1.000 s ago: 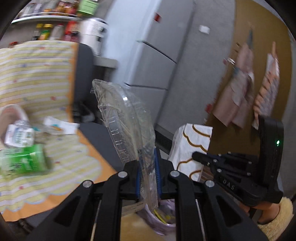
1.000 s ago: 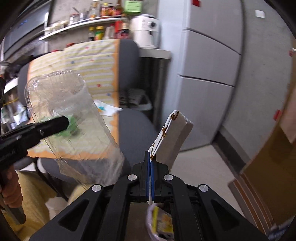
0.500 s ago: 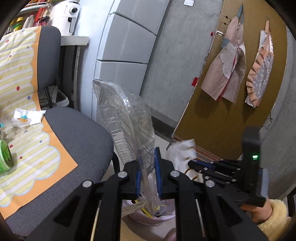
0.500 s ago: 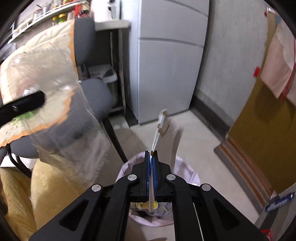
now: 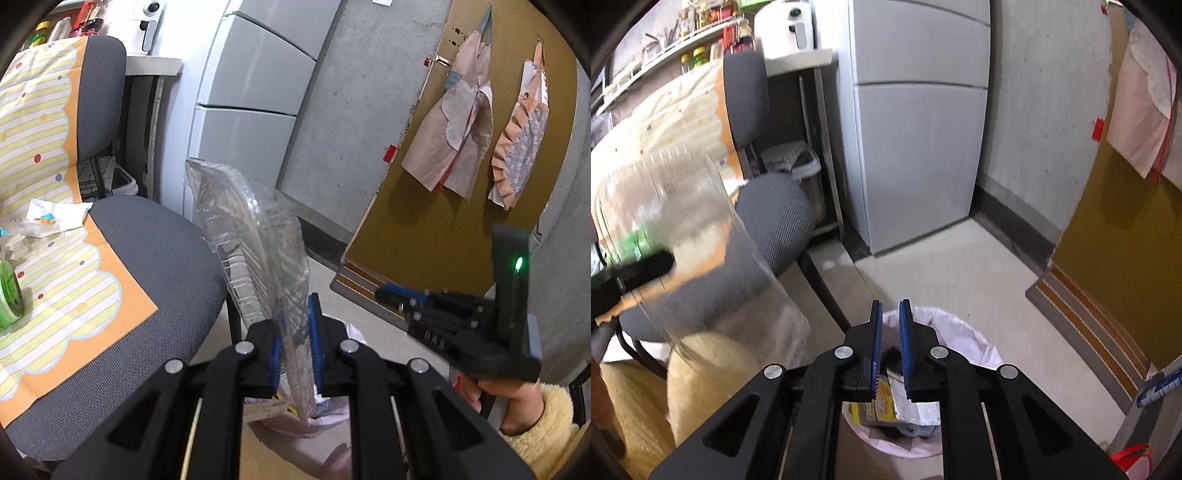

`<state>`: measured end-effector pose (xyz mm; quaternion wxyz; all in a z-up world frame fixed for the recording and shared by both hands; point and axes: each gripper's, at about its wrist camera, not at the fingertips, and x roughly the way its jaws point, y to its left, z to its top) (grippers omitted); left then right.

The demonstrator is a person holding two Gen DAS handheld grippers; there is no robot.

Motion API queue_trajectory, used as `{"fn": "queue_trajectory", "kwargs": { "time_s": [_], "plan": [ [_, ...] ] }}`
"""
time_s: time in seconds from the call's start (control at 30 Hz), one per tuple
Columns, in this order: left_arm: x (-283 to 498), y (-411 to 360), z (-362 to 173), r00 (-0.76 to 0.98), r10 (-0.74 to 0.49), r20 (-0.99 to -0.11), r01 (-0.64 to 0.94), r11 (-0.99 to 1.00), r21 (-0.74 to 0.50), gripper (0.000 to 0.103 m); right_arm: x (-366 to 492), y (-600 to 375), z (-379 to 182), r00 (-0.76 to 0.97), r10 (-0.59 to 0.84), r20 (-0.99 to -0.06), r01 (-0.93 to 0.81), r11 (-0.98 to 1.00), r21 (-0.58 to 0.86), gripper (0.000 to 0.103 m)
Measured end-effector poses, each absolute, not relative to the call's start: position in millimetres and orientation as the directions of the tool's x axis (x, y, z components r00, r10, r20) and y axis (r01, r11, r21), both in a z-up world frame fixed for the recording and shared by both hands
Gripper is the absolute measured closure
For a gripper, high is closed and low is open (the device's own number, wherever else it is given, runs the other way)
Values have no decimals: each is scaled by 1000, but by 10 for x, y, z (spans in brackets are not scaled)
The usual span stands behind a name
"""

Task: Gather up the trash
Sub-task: 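Carry the wrapper and plastic bottle to the pink bin and open both grippers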

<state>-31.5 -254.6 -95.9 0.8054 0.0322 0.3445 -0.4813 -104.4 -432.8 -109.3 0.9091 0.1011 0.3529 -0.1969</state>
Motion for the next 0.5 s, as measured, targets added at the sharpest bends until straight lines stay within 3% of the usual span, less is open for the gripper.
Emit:
{"fn": "queue_trajectory", "kwargs": {
  "time_s": [0.23, 0.5],
  "plan": [
    [-379, -2772, -1064, 227, -755, -615, 827, 483, -288, 92, -1170, -4362, -896, 708, -319, -630, 450, 892, 54, 92],
    [-501, -3548, -1162, 152, -742, -652, 883, 399, -248, 91, -1454, -4726, -904, 698, -366, -615, 513, 855, 73, 92]
  ]
}}
